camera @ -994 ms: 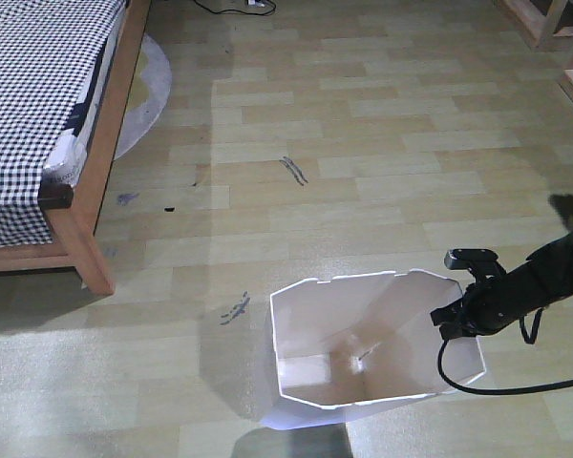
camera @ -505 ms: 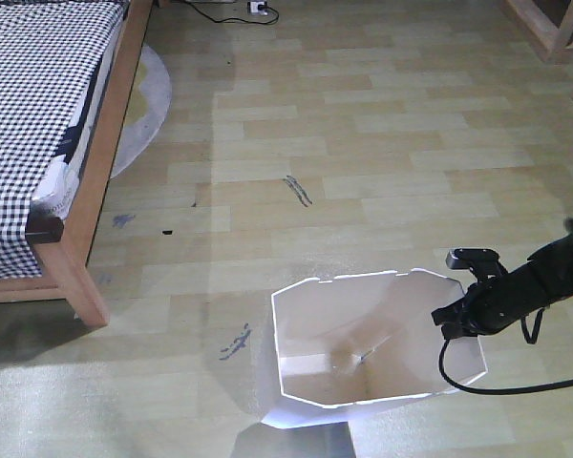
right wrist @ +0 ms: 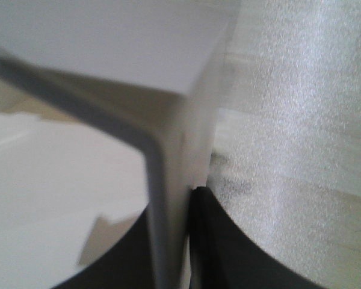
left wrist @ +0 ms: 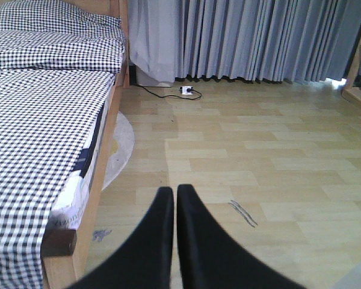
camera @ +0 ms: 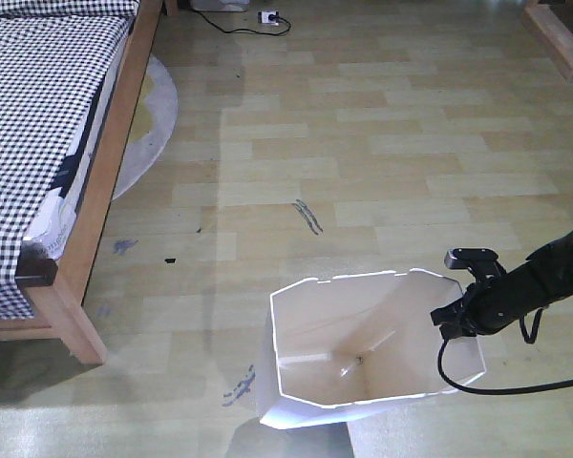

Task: Move trash bin to bedside with robot
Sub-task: 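Carry the held bin with the right gripper as the base drives along the bed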

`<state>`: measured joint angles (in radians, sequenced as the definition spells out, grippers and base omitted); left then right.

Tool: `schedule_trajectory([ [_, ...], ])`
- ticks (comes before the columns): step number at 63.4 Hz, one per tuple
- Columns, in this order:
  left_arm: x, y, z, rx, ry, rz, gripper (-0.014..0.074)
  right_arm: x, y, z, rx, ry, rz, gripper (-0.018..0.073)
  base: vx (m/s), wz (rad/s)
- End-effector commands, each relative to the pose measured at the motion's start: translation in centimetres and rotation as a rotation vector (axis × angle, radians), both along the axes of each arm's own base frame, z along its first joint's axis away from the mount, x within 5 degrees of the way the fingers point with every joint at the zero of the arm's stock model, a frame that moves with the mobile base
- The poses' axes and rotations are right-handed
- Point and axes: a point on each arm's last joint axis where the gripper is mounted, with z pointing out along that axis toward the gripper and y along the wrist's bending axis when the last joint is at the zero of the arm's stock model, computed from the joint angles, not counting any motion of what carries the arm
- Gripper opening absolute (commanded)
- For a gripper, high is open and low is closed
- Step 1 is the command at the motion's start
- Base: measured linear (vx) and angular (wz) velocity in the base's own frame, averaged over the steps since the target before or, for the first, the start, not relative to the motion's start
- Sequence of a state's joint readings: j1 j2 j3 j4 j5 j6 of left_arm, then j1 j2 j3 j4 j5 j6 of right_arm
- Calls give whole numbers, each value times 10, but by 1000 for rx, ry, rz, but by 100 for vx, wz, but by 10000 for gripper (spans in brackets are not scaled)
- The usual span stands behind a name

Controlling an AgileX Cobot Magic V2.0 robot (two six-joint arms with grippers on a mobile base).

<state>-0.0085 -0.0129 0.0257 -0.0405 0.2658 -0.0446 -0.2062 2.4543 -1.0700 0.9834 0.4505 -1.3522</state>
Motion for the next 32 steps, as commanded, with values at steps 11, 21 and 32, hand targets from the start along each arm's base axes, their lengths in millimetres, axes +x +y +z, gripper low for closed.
schedule_trajectory([
  [11,1,0,1,-11,-64,-3,-6,11,9,33,137,-36,-6,-5,26,3],
  [21,1,0,1,-11,-64,-3,-6,11,9,33,137,-36,-6,-5,26,2],
  [32,1,0,1,-11,-64,-3,-6,11,9,33,137,-36,-6,-5,26,1],
])
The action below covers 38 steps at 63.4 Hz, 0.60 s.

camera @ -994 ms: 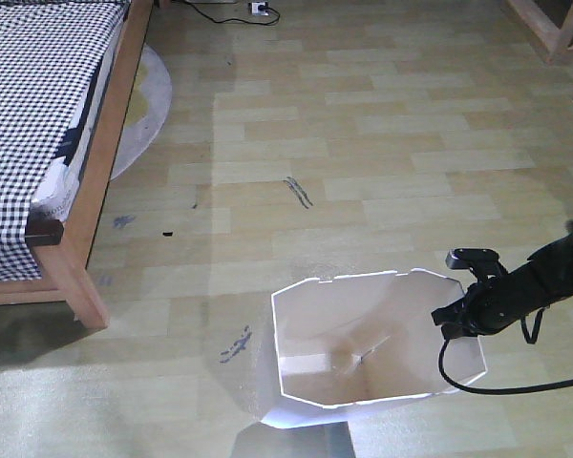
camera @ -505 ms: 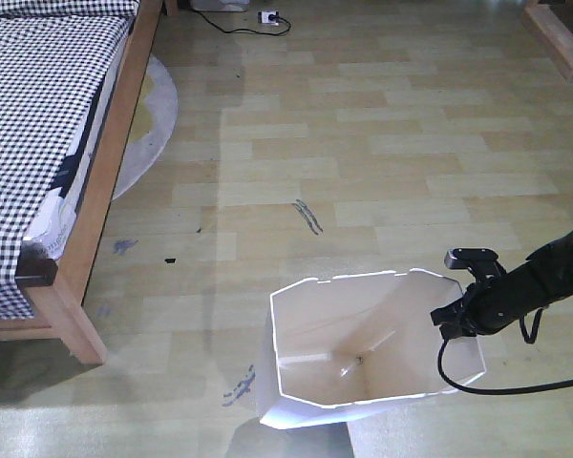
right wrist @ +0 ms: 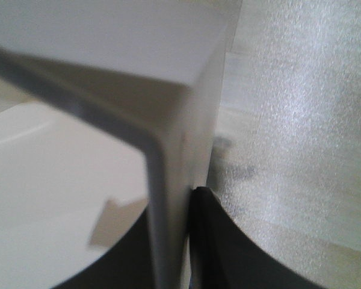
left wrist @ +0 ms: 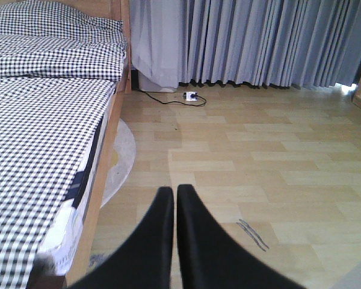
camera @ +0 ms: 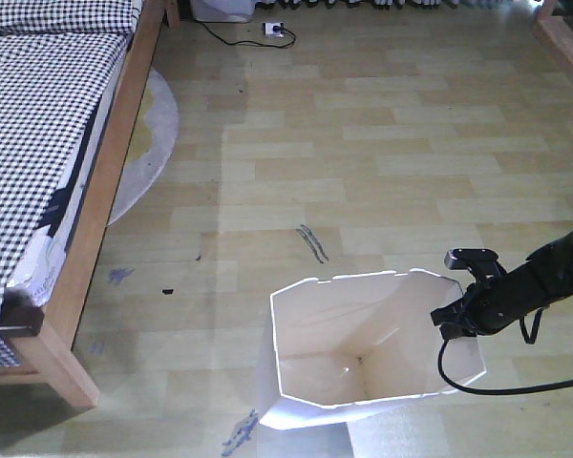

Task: Move trash bin to bedside with robot
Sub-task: 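Carry the held bin with the right gripper as the base drives along the bed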

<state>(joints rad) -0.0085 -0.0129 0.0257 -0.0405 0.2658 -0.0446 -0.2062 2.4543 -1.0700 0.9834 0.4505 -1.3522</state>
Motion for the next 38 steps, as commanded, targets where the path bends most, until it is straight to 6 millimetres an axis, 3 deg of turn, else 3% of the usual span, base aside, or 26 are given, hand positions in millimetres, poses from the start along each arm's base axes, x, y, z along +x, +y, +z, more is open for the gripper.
schedule_trajectory([
  [1,1,0,1,-11,-64,-3,-6,11,9,33,137,-36,-6,-5,26,1],
  [38,1,0,1,-11,-64,-3,-6,11,9,33,137,-36,-6,-5,29,-3],
])
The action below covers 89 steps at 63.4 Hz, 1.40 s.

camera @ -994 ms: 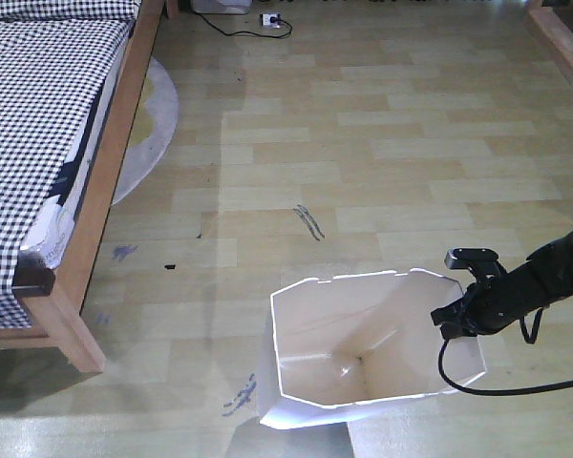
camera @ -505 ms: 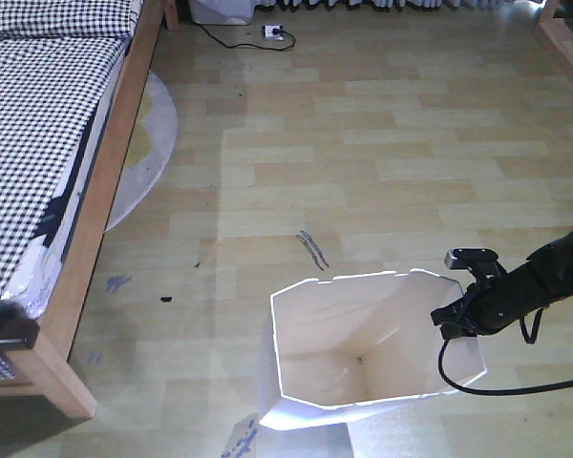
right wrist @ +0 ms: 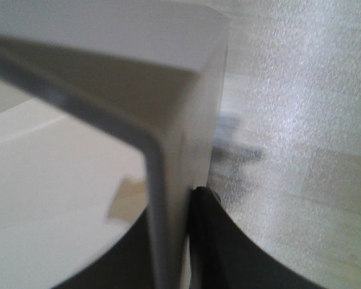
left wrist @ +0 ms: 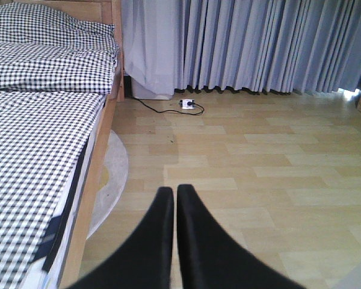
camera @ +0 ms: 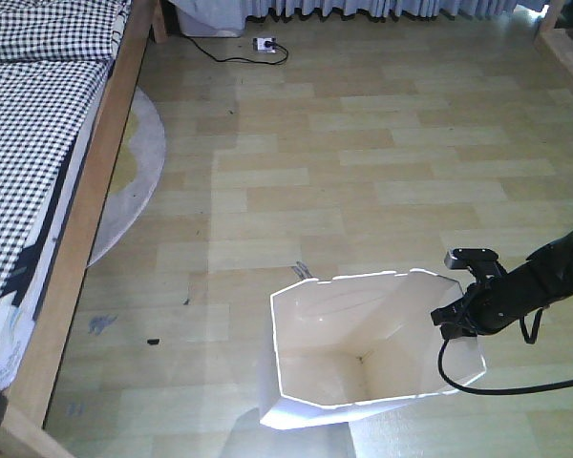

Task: Move trash bin to bedside with robot
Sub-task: 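Carry the held bin with the right gripper as the base drives along the bed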

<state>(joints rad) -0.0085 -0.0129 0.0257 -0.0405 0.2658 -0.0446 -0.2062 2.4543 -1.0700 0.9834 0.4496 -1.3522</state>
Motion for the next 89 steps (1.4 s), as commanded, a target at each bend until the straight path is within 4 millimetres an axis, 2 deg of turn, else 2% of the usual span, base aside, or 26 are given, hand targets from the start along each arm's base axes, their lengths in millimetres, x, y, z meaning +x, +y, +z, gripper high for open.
schedule_trajectory([
  [1,1,0,1,-11,-64,-3,-6,11,9,33,138,-35,-6,-5,30,-3],
  [89,1,0,1,-11,-64,-3,-6,11,9,33,138,-35,-6,-5,26,0],
])
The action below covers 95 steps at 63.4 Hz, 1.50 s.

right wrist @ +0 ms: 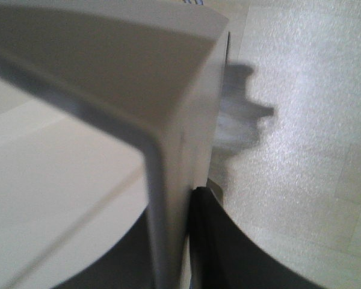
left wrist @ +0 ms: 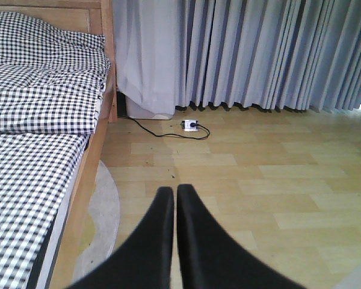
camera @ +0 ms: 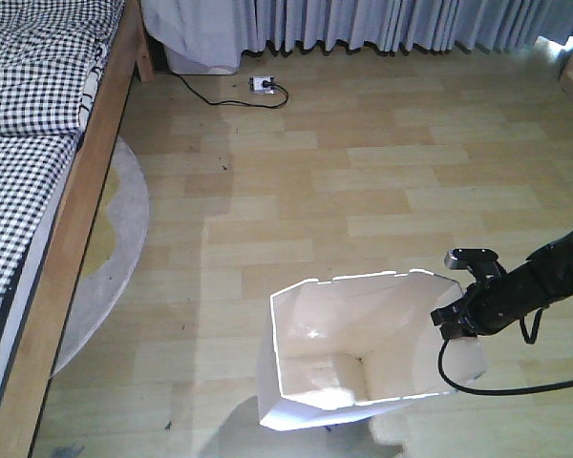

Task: Move trash bin to bedside with robot
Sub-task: 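Carry the held bin with the right gripper as the base drives along the bed, then keep holding the bin while the base approaches the curtains beside the bed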

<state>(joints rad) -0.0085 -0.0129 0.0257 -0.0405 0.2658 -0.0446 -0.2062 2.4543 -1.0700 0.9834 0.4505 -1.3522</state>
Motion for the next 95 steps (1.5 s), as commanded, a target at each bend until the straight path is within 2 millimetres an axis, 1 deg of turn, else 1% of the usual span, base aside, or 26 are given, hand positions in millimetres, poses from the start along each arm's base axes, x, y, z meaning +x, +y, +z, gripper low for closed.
schedule_trajectory([
  [1,1,0,1,-11,-64,-3,-6,11,9,33,137,-36,-6,-5,26,0],
  [95,1,0,1,-11,-64,-3,-6,11,9,33,137,-36,-6,-5,27,3],
])
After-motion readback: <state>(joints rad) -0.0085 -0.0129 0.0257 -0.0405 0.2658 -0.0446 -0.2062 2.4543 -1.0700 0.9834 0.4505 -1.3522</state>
